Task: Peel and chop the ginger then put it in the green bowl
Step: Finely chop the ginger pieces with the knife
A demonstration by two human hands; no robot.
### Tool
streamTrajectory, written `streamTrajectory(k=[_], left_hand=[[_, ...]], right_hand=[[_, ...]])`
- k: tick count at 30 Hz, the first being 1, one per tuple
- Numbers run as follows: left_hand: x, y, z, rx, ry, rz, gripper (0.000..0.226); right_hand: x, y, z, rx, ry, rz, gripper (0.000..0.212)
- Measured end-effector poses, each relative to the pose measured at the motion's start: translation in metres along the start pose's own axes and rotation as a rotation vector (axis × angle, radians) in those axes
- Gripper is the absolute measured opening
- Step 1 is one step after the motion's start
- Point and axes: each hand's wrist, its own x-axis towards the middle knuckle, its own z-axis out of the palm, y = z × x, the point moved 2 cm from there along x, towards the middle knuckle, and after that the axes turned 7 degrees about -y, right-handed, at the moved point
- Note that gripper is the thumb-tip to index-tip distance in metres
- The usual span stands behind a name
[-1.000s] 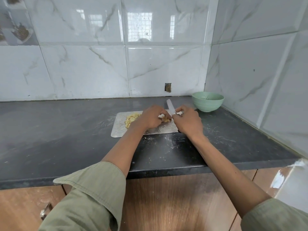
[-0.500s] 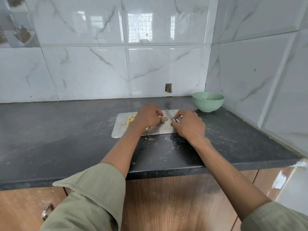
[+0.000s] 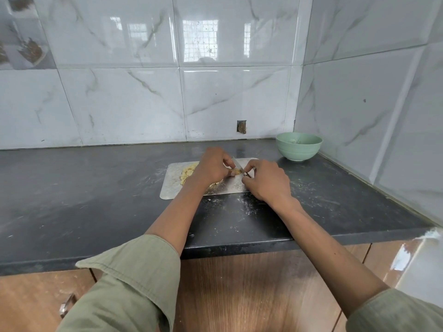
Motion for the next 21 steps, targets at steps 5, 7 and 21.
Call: streamTrajectory(k=[5, 7, 21], left_hand=[[0.002, -0.002, 0.004, -0.020, -0.042, 0.001, 0.026], [0.003, -0.002, 0.006, -0.011, -0.053, 0.011, 0.024], [0.003, -0.005, 0.009, -0.029, -0.044, 0.007, 0.014]], right_hand=[[0.000, 0.000, 0.001, 0.009, 0.021, 0.008, 0.021], [0.000, 0.000, 0.001, 0.015, 0.030, 0.003, 0.020], [0.012, -0.002, 0.003, 0.016, -0.099, -0.065, 0.011]])
